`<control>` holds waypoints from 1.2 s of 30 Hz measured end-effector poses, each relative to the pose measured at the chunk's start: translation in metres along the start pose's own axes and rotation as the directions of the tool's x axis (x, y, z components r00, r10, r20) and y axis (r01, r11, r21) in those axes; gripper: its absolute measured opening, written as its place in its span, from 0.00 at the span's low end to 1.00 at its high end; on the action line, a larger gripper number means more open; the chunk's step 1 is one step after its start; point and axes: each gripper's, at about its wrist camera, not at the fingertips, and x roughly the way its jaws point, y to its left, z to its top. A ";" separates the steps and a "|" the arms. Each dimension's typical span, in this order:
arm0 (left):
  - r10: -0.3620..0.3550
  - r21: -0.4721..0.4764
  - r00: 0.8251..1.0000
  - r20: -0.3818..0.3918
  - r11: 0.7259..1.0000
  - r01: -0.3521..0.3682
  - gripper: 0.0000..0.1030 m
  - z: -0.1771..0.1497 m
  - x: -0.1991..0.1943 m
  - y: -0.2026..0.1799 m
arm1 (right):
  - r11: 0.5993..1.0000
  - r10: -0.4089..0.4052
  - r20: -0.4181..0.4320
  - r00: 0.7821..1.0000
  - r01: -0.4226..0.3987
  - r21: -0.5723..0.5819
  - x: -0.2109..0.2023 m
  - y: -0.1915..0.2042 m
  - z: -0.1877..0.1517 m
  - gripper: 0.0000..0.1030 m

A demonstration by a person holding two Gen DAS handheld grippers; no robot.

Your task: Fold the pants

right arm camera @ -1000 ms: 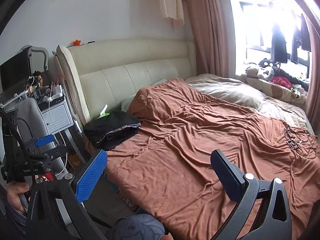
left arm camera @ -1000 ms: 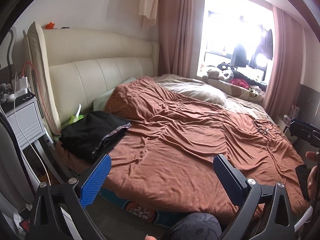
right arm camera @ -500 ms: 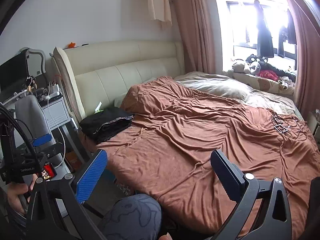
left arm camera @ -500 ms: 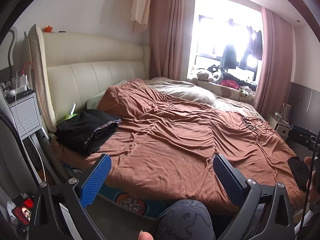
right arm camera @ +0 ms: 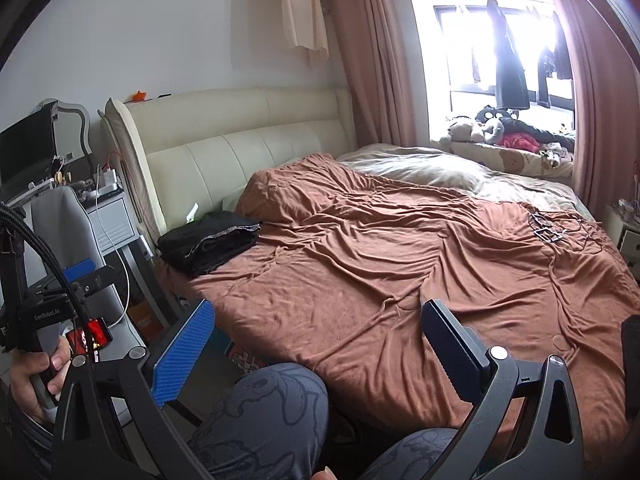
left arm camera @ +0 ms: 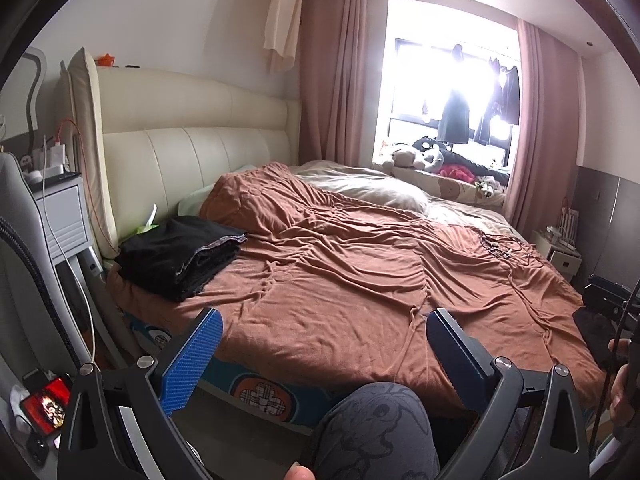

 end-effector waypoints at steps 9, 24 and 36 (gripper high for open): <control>-0.004 -0.003 1.000 -0.012 1.000 0.004 1.00 -0.004 -0.001 0.002 | 1.000 -0.012 -0.001 1.000 0.012 0.015 -0.002 0.003 -0.004 1.00; -0.006 0.007 1.000 -0.019 1.000 0.006 1.00 -0.007 -0.001 -0.002 | 0.999 -0.017 -0.005 1.000 0.017 0.030 -0.004 -0.006 -0.009 1.00; -0.009 0.014 1.000 -0.013 1.000 0.009 1.00 -0.005 -0.004 -0.003 | 0.999 -0.022 0.000 1.000 0.022 0.033 -0.007 -0.007 -0.012 1.00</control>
